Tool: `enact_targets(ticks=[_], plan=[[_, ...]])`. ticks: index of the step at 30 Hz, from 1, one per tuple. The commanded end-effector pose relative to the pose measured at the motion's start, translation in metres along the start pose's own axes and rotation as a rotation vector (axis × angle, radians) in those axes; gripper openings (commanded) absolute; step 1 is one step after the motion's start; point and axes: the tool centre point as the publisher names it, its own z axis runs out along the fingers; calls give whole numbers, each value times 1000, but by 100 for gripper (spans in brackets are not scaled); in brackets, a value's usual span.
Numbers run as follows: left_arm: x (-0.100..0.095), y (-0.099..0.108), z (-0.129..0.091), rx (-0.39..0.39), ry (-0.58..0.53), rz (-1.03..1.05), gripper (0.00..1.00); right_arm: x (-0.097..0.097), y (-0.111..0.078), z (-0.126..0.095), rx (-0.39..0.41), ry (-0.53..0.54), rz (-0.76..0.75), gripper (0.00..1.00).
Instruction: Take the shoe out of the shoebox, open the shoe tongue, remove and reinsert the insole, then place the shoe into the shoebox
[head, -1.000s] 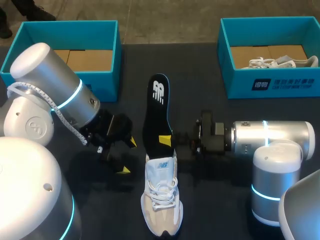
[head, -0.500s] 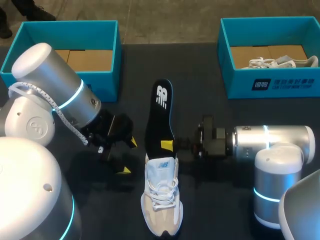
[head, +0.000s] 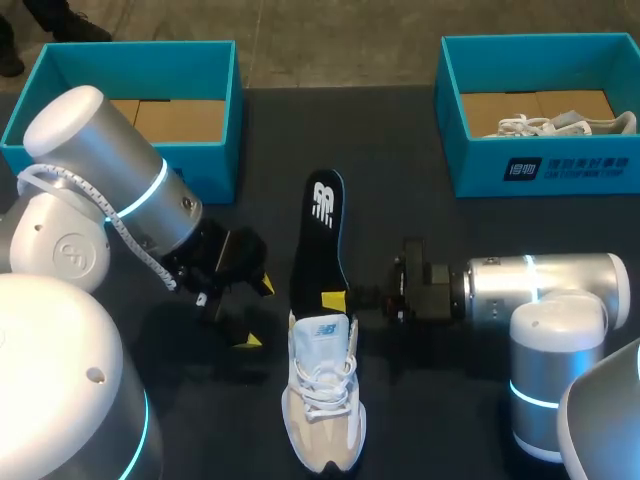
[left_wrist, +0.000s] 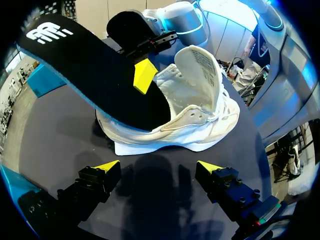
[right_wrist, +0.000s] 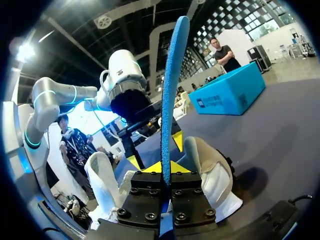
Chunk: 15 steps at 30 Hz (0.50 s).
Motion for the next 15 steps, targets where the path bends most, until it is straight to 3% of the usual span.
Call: enact_targets(ticks=[1,15], plan=[[1,0,1,-2,-2,-1,100,-1,-5,4,10,6,10,0],[1,0,1,-2,-2,-1,100,5,-18,0,45,14,60,0]])
